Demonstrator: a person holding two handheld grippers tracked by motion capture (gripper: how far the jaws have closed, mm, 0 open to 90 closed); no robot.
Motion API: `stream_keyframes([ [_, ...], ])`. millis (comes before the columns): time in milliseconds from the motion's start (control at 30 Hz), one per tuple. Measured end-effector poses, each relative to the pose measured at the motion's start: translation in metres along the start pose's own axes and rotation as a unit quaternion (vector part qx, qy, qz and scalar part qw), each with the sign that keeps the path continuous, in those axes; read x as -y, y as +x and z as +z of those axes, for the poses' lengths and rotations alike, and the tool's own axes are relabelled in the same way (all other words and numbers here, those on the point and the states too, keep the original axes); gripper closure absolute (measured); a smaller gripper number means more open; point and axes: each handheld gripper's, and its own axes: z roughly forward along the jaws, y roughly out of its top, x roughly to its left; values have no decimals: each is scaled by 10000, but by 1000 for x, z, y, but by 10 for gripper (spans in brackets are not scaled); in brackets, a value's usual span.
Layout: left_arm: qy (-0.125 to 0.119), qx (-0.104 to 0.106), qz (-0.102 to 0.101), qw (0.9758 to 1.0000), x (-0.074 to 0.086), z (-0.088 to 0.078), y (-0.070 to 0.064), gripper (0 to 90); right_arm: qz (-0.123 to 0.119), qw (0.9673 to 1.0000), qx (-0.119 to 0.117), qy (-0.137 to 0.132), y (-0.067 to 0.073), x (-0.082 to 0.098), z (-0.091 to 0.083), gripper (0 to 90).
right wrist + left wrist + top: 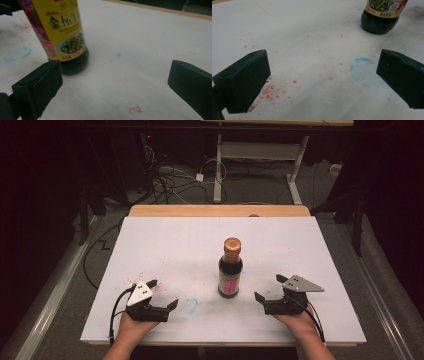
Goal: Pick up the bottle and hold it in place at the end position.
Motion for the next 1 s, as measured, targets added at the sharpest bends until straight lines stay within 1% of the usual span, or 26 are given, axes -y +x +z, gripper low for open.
stream_keyframes([
  [33,-6,-1,-5,10000,0,0,0,0,1,10000,-24,-14,3,-2,1,6],
  [67,-15,3,-7,10000,0,0,0,0,-52,9999,-107,-28,9,-6,4,6],
  [133,-16,14,-10,10000,0,0,0,0,-51,9999,-127,-32,11,-7,5,6],
  [167,-17,15,-27,10000,0,-1,0,0,-77,9998,-194,-52,16,-11,9,7],
  [267,-64,40,-103,9999,-2,-2,2,0,-106,9996,-256,-77,22,-16,14,9],
  [300,-71,42,-100,9999,-2,-2,2,0,-98,9996,-263,-91,24,-18,16,11],
  [400,-37,54,-40,10000,-1,-2,1,0,-103,9992,-352,-154,30,-24,21,27],
  [467,-36,52,-59,10000,-1,-2,1,0,-153,9990,-391,-165,36,-29,26,52],
  [500,-56,30,-103,9999,-2,-2,2,0,-139,9989,-419,-175,38,-31,28,70],
  [533,-56,30,-103,9999,-2,-2,2,0,-128,9986,-465,-201,41,-33,32,85],
  [733,-70,52,-92,9999,-1,-2,1,0,-84,9981,-557,-261,49,-40,42,135],
  [800,-65,42,-88,9999,-1,-2,1,0,-81,9979,-590,-249,52,-40,45,162],
  [900,-51,40,-16,10000,-1,-2,0,0,-65,9981,-572,-210,55,-40,51,186],
  [1000,-37,59,-1,10000,0,-2,0,0,-42,9982,-570,-154,57,-42,56,203],
])
